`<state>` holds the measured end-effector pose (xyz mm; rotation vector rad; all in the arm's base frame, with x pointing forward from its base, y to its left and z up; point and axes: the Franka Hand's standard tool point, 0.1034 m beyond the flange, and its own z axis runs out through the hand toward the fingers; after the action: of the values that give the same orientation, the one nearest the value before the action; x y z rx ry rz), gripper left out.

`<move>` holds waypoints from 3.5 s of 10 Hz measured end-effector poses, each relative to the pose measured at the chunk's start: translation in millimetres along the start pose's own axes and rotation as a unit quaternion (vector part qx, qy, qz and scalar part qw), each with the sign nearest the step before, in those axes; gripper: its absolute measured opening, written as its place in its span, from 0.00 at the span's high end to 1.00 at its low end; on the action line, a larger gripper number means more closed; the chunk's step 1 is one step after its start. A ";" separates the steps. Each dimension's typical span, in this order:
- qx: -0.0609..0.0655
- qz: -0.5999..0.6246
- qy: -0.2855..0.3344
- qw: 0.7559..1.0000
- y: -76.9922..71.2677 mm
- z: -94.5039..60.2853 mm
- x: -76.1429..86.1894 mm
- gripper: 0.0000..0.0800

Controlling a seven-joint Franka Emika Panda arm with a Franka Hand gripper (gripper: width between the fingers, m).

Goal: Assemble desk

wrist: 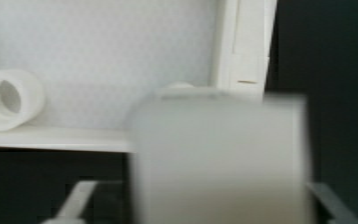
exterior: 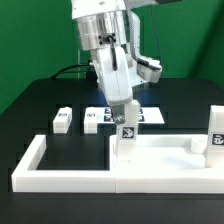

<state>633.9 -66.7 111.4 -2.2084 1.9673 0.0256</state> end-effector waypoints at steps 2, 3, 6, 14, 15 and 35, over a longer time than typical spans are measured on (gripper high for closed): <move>-0.008 -0.151 0.010 0.988 -0.3 -1.0 0.7 0.22; -0.008 -0.243 0.009 0.970 0.1 -2.0 0.3 0.20; -0.008 -0.326 0.011 0.945 1.0 -1.1 1.4 0.19; -0.017 -0.429 0.004 0.903 -21.3 -7.1 -47.1 0.19; -0.016 -0.425 0.004 0.905 -20.9 -7.7 -43.7 0.19; -0.050 -0.544 0.013 0.837 -8.0 7.4 -48.2 0.19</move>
Offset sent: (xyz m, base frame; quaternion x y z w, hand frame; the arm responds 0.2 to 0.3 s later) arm -0.0271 0.0019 0.0065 0.0093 0.0401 -0.1029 0.9938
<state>636.8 -17.4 111.6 -3.0355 0.4629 -0.0595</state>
